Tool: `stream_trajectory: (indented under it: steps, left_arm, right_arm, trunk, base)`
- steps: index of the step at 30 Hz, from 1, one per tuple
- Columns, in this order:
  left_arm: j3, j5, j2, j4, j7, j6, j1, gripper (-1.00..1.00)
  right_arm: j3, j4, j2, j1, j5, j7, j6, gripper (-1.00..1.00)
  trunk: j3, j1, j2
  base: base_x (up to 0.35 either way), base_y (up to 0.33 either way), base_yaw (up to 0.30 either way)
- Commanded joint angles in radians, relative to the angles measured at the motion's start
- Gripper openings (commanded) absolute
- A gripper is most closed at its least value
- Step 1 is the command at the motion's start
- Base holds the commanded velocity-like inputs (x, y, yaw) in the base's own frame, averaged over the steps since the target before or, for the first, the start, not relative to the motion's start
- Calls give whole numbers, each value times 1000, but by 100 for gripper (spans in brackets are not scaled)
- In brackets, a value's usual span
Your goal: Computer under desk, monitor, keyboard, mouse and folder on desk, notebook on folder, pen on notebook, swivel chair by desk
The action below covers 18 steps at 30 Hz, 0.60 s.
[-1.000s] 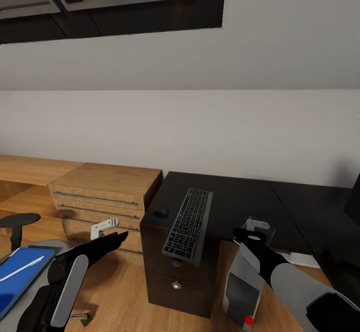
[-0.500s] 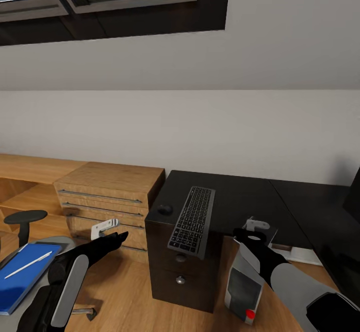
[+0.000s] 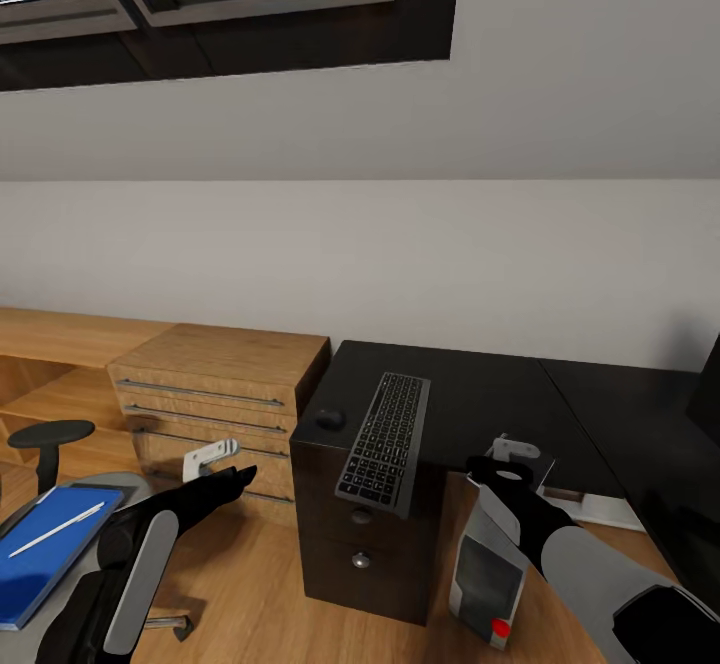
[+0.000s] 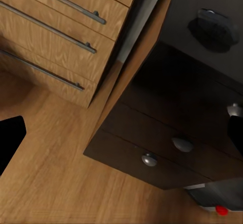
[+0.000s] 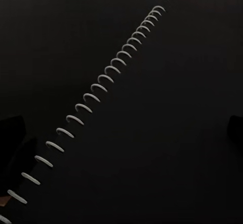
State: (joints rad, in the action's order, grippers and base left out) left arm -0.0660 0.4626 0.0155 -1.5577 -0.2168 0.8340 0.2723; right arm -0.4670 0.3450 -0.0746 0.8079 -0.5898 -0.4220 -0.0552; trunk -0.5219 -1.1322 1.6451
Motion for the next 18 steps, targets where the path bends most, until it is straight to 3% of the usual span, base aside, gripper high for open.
stream_trajectory:
  steps: [1,8,18]
  left_arm:
    - [0,10,0,0,-8,4,1,100]
    - [0,11,0,3,-7,4,1,100]
    - [0,11,0,4,-7,5,1,100]
  right_arm:
    - [-8,3,-1,1,-7,-8,-7,100]
    - [-6,4,-2,1,-7,-9,-4,100]
    - [-7,41,-5,1,-7,-12,-4,100]
  trunk:
    - [-1,0,1]
    - [-1,0,1]
    - [30,38,-69]
  base:
    - [0,0,0]
    - [0,0,0]
    - [0,0,0]
